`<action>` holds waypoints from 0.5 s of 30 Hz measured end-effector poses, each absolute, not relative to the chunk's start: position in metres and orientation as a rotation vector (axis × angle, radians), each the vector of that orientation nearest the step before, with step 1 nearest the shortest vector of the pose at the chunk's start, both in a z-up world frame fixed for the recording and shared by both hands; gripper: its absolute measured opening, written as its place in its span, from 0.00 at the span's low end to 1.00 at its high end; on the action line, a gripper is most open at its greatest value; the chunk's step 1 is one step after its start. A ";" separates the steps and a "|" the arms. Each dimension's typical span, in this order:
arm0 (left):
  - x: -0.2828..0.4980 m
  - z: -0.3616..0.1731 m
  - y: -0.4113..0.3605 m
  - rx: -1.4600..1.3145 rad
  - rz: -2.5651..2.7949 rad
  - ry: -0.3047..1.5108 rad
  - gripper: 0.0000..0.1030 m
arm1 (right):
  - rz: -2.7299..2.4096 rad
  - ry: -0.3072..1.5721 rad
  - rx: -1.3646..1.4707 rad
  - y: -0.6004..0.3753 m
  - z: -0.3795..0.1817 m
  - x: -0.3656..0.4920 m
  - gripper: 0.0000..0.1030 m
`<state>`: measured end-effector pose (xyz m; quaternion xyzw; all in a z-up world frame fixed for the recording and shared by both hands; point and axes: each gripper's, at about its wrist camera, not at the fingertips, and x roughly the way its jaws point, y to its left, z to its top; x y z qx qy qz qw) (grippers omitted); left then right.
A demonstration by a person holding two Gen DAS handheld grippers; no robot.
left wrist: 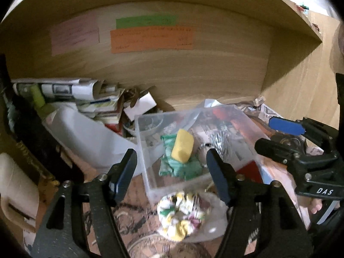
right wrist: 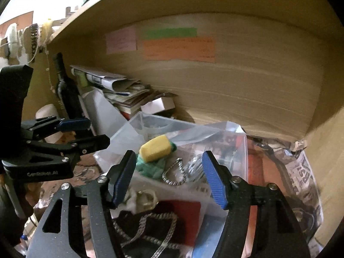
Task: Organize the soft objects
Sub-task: 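Grasp the floral scrunchie with the left tool while the right tool grasps the black chain-patterned pouch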
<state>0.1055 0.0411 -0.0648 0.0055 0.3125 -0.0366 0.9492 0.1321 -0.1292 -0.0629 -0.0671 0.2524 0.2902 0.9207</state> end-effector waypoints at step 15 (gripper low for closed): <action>0.079 -0.130 0.036 -0.007 -0.138 0.812 0.80 | 0.599 0.722 -0.109 -0.127 -0.128 0.118 0.60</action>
